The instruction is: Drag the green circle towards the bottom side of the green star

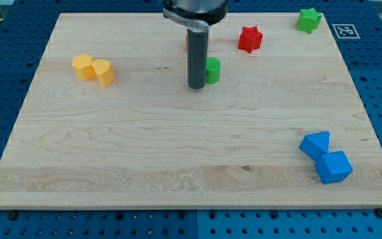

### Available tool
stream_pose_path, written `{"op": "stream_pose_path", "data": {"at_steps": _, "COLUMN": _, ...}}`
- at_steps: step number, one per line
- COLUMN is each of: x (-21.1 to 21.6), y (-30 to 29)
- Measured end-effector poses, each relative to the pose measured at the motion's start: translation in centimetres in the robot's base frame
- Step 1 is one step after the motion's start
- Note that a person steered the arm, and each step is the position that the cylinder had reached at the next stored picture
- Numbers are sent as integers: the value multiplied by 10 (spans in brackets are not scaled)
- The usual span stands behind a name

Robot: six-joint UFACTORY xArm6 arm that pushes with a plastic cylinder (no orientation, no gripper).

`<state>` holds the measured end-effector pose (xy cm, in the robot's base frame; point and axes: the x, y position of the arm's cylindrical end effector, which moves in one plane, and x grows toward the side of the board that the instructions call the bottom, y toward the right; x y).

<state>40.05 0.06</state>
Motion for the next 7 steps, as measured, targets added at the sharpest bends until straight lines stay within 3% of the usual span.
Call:
{"op": "stream_pose_path", "data": {"at_steps": 2, "x": -18, "y": -8}}
{"op": "stream_pose_path", "data": {"at_steps": 7, "x": -47, "y": 155}}
